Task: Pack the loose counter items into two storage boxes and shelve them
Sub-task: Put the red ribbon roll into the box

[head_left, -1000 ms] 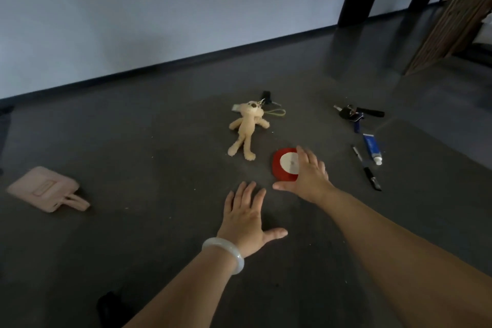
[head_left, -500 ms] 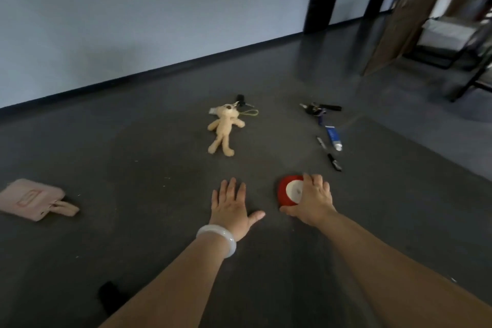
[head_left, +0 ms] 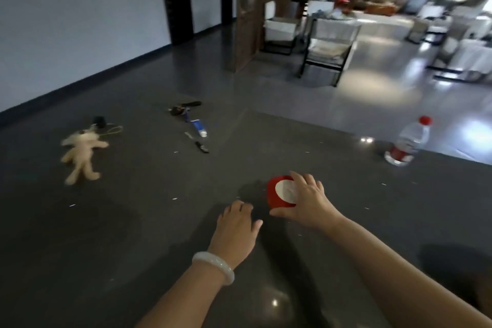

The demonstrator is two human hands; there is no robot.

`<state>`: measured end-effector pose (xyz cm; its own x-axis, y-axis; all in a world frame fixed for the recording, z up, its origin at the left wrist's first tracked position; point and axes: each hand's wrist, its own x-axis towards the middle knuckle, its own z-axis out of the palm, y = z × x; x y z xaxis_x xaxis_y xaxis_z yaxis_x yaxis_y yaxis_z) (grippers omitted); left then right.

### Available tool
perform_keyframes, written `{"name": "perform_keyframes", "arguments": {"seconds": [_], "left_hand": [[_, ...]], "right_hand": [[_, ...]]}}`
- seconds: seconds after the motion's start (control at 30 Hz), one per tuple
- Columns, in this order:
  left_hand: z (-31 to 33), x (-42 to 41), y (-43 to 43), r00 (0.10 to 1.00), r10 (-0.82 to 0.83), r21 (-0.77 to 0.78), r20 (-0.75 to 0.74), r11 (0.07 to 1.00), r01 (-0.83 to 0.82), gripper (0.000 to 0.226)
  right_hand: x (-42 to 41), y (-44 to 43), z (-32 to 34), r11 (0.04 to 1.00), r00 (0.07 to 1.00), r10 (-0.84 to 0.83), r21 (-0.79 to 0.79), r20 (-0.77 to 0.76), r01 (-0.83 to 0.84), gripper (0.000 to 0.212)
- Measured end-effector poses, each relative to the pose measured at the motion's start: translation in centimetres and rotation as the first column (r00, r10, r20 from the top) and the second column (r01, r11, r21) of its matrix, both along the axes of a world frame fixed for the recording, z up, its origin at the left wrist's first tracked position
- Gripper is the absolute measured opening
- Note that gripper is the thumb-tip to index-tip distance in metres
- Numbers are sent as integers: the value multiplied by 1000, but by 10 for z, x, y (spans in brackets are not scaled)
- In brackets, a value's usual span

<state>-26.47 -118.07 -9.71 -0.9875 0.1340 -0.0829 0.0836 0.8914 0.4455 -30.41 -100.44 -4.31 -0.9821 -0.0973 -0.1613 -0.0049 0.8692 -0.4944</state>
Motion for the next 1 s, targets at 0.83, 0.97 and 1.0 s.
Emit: {"name": "perform_keyframes", "arguments": {"seconds": [0.83,0.97,1.0], "left_hand": [[54,132,397,926,-375,422,53,849,319,30],[49,149,403,906,-420,438,60,826,354,51],[49,152,403,904,-422,444,72,825,350,55]], "right_hand": [[235,396,57,911,892,-392,36,-223,410,112],[263,398,51,901,875,-426,-25,-231,433,112],[269,396,49,896,867,-438,-40,-238,442,113]]}}
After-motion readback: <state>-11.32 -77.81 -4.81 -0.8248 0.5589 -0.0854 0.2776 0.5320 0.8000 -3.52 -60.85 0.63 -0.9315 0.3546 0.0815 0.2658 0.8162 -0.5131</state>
